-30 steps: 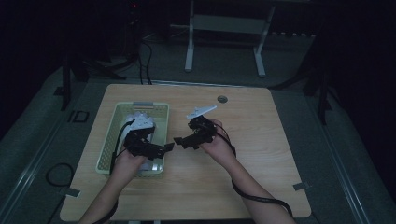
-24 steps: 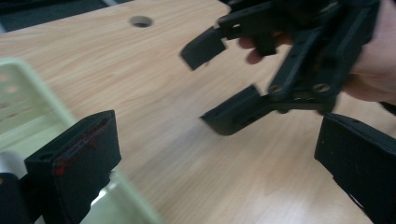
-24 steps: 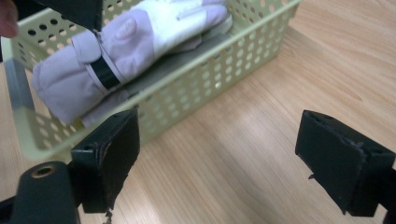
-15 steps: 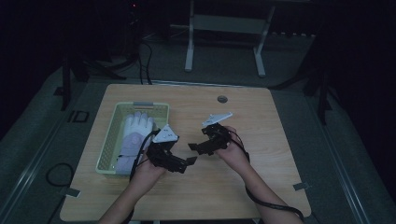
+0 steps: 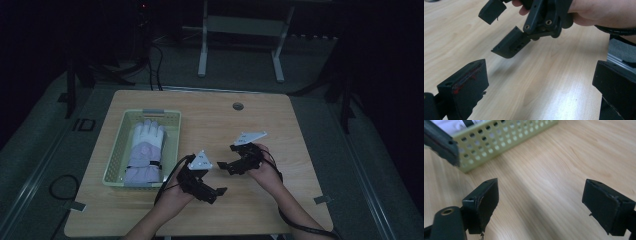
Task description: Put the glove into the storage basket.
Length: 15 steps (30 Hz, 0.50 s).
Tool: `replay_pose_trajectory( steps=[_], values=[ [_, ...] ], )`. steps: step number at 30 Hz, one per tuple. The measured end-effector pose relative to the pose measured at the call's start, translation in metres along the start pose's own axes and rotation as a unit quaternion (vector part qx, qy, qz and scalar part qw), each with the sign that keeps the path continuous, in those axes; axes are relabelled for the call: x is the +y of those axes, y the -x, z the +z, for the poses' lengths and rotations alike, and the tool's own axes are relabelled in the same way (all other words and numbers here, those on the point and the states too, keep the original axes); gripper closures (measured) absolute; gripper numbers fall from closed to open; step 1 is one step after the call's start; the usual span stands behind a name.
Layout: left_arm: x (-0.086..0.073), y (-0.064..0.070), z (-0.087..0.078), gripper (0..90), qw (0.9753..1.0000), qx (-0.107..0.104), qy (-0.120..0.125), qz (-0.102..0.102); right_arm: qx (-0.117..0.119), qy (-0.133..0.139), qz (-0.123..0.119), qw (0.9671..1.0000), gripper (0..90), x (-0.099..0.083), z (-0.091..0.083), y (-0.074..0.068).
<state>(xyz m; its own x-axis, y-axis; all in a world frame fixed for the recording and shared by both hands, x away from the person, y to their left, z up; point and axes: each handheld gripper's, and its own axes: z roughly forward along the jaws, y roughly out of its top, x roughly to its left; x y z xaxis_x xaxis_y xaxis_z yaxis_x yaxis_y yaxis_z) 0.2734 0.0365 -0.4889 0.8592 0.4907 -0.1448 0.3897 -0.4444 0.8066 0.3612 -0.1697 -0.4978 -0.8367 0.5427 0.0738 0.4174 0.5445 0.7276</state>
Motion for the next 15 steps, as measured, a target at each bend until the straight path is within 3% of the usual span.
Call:
replay_pose_trajectory(
  steps=[14, 15],
  values=[
    [-0.013, 0.012, 0.027, 0.5, 0.9994, -0.034, -0.006, 0.009, 0.003, 0.015, 0.002, 0.9999, 13.8, -0.039, -0.011, 0.012],
    [-0.015, 0.013, 0.033, 0.5, 0.9990, -0.043, -0.007, 0.012, 0.005, 0.017, 0.005, 0.9998, 13.7, -0.043, -0.012, 0.013]
  ],
)
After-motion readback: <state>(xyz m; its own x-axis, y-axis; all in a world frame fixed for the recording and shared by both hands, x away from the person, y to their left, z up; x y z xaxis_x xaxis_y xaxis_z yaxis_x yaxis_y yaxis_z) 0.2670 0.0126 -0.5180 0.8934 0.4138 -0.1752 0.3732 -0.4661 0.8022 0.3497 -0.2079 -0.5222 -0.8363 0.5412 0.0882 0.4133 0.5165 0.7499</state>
